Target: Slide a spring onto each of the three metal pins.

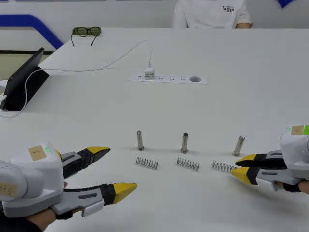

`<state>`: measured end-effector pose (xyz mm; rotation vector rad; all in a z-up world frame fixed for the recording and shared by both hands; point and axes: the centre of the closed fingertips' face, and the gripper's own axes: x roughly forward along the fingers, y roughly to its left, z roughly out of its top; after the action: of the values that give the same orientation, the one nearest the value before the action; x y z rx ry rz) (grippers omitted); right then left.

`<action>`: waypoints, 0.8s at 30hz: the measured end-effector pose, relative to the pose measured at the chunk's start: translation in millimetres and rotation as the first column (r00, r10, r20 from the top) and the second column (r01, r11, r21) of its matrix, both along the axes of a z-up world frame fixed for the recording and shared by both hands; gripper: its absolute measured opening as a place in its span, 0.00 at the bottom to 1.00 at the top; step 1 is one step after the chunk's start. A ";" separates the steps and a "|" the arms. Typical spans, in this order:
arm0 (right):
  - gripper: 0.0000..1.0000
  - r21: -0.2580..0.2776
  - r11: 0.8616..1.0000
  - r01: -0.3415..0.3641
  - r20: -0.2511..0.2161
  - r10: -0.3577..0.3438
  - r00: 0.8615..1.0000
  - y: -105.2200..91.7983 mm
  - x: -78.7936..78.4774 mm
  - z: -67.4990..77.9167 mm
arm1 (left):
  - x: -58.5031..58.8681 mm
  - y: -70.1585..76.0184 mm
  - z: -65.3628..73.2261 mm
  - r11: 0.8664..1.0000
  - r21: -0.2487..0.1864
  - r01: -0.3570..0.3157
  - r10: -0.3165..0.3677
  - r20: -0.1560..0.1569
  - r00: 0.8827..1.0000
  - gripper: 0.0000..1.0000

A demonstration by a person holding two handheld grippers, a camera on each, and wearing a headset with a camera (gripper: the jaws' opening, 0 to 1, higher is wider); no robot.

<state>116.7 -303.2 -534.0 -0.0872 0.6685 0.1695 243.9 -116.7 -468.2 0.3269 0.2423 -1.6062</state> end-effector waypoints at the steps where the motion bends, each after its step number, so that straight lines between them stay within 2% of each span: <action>1: 0.15 0.000 1.000 -0.004 -0.001 0.004 1.000 0.2 0.0 -1.1 | -0.3 -0.2 0.0 1.000 0.000 0.001 -0.001 -0.001 1.000 0.63; 13: 0.13 -0.005 0.999 -0.035 -0.017 0.035 0.999 1.2 2.2 -6.8 | -4.9 -2.1 -0.3 1.000 0.005 0.025 -0.025 -0.012 1.000 0.62; 17: 0.12 -0.008 0.999 -0.041 -0.015 0.041 0.999 1.5 2.0 -6.8 | -7.8 -4.6 1.5 0.999 0.009 0.045 -0.045 -0.004 0.999 0.62; 24: 0.12 -0.025 0.998 -0.059 -0.009 0.059 0.998 7.0 -0.2 -0.6 | -20.5 -11.6 3.5 0.993 0.028 0.113 -0.114 0.014 0.993 0.61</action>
<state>116.6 -296.2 -534.7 -0.1305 0.6769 0.2181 223.4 -128.3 -464.8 0.3795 0.2375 -1.7129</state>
